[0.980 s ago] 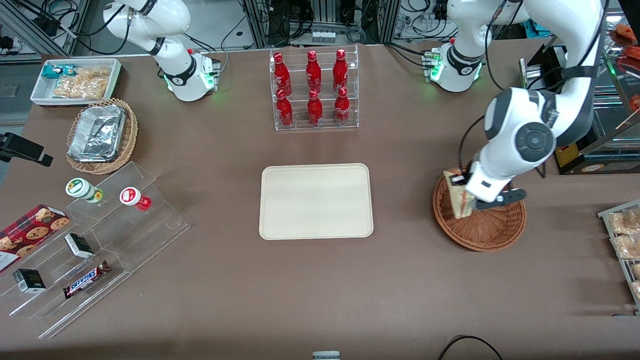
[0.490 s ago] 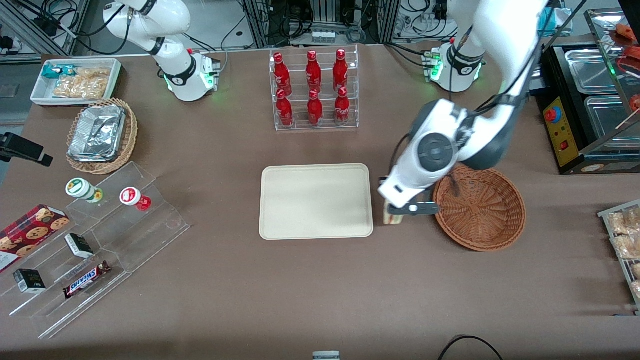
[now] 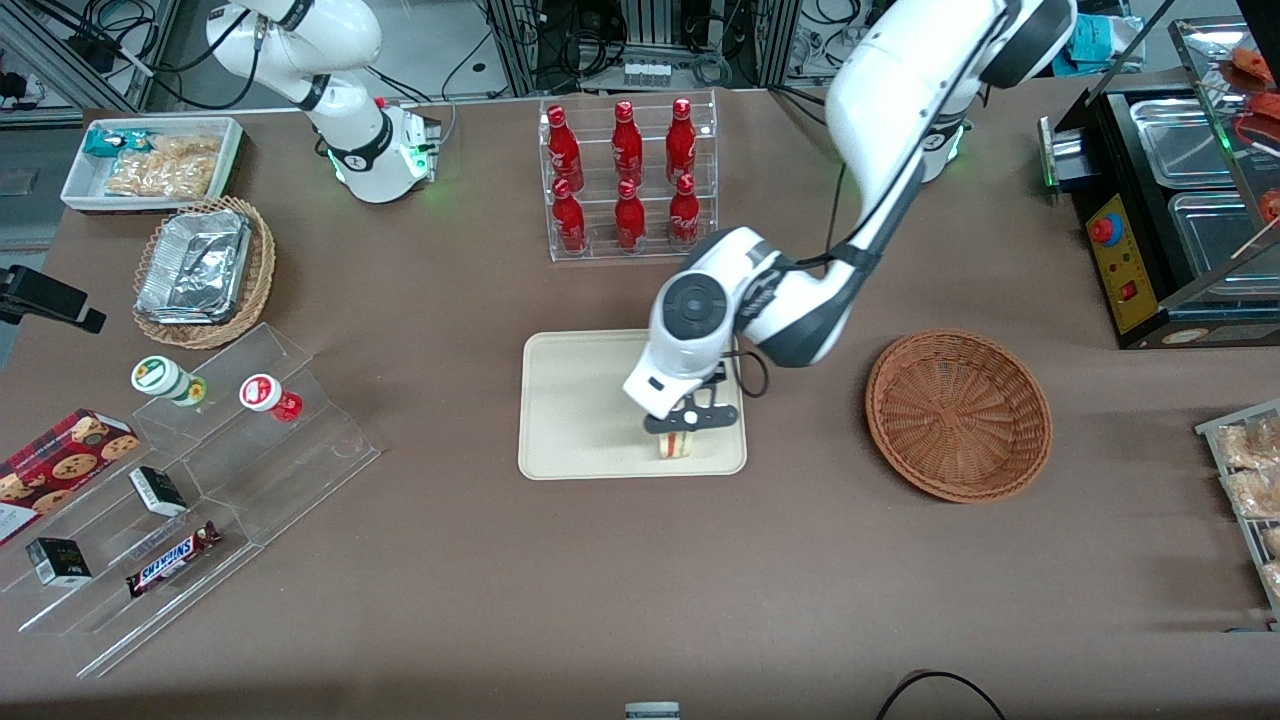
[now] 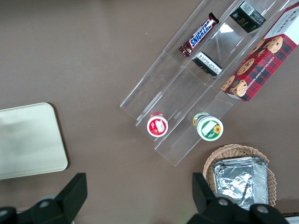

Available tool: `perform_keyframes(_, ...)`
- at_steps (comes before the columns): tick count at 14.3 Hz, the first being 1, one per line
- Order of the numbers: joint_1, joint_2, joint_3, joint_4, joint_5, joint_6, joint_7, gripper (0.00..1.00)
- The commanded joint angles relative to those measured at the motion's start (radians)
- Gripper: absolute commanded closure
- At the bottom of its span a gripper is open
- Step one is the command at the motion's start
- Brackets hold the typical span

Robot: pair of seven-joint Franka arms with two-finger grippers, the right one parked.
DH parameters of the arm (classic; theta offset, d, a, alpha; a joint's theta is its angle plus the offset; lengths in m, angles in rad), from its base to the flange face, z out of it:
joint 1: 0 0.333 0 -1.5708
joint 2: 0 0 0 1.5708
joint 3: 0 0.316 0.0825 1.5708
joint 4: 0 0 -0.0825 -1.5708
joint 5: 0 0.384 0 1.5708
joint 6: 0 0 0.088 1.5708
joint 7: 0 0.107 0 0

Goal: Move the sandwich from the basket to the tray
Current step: 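Lower the sandwich onto the tray and open the left gripper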

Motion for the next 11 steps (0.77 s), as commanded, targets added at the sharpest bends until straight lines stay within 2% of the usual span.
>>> perform_keyframes(1, -0.057, 0.083, 0.010, 0.113, 0.052, -0.010, -0.107, 1.00)
perform_keyframes(9, -0.108, 0.128, 0.007, 0.117, 0.054, 0.038, -0.111, 0.99)
perform_keyframes(10, -0.108, 0.128, 0.007, 0.116, 0.054, 0.040, -0.108, 0.97)
perform_keyframes(11, -0.108, 0.128, 0.007, 0.113, 0.054, 0.040, -0.110, 0.87)
